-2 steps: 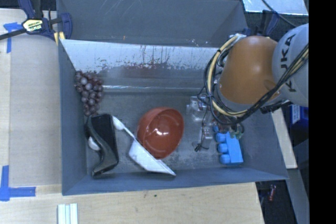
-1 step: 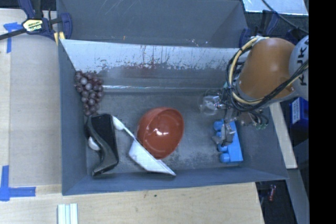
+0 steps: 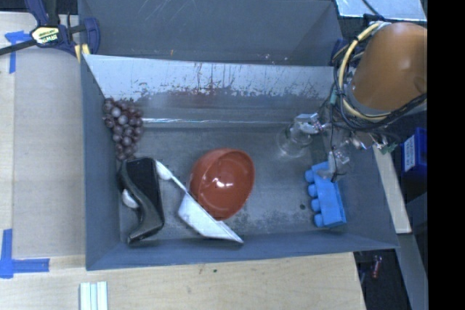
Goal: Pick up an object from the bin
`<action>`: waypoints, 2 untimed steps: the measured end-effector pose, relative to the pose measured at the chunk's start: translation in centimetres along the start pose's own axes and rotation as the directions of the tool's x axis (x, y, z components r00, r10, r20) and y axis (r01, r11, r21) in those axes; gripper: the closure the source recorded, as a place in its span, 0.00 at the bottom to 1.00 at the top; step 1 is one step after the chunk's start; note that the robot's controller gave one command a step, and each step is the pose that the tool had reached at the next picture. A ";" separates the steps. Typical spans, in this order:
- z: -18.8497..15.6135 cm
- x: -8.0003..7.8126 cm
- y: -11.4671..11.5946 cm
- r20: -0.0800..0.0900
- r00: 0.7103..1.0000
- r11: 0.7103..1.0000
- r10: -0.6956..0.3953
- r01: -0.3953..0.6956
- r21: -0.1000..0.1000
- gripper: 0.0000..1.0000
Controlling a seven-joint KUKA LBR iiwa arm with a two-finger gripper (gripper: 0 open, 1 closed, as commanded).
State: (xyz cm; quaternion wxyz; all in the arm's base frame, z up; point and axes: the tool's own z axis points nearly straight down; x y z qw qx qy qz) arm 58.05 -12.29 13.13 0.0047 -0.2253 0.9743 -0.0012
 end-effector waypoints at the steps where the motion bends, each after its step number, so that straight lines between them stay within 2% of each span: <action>1: 3.1 2.0 -3.1 -0.009 0.999 0.999 -0.042 0.042 -0.005 0.00; 2: 5.6 -3.7 -4.2 0.019 0.952 0.952 -0.305 0.305 -0.014 0.00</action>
Offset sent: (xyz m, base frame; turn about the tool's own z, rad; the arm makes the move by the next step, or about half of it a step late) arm 0.0472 -0.0329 -0.0613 -0.3165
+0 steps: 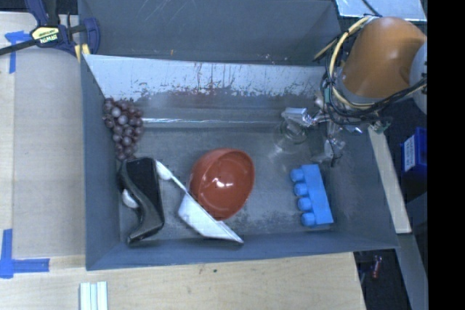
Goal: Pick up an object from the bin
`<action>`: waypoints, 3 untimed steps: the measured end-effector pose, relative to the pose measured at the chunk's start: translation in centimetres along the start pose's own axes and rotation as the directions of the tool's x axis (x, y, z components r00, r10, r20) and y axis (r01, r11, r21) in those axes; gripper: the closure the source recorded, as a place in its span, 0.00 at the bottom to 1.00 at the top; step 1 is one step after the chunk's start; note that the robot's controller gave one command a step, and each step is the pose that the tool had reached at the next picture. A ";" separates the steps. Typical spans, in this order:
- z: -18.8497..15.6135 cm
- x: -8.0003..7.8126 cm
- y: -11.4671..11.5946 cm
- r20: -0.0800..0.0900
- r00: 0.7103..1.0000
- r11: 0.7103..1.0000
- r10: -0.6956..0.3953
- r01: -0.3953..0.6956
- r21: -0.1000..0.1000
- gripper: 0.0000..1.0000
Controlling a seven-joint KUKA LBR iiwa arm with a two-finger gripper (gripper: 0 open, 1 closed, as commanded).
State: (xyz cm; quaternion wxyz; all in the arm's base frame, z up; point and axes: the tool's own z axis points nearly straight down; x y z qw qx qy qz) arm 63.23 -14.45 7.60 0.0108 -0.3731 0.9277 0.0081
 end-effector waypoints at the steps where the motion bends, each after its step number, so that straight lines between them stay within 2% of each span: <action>1: -0.3 5.7 5.0 -0.010 0.995 0.995 0.095 -0.095 0.026 1.00; 3: -1.0 5.6 5.0 -0.010 0.995 0.995 0.095 -0.095 0.026 1.00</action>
Offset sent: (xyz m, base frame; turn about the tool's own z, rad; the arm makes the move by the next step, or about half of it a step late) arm 0.0000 0.0000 0.0000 0.0000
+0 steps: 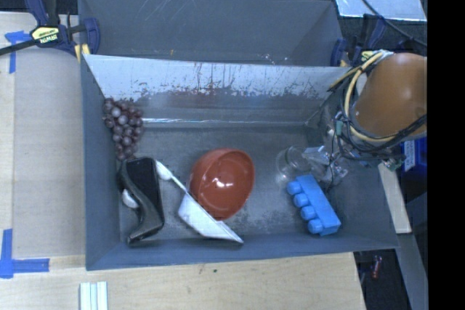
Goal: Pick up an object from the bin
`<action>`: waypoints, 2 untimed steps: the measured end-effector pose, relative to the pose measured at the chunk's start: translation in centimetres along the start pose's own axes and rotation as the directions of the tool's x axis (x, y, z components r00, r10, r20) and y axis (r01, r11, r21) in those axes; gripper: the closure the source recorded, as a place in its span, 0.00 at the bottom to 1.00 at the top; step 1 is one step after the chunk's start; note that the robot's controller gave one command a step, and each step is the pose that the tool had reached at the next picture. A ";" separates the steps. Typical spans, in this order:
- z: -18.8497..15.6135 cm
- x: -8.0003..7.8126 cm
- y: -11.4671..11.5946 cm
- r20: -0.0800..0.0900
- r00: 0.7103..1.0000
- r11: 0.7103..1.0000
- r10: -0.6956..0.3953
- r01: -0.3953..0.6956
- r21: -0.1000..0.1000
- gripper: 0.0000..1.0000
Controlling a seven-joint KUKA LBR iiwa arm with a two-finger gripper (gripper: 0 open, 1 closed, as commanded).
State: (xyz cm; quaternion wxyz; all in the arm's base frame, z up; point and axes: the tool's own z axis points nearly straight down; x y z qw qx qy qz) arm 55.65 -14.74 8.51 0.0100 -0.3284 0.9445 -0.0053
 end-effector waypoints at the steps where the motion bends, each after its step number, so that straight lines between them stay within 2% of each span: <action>1: -3.1 0.1 0.1 -0.004 1.000 1.000 0.001 -0.001 -0.005 1.00; 2: -6.8 0.0 0.1 -0.004 1.000 1.000 0.002 -0.002 -0.007 1.00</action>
Offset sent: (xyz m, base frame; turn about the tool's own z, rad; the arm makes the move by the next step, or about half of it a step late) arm -0.0020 0.0004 0.1096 0.0003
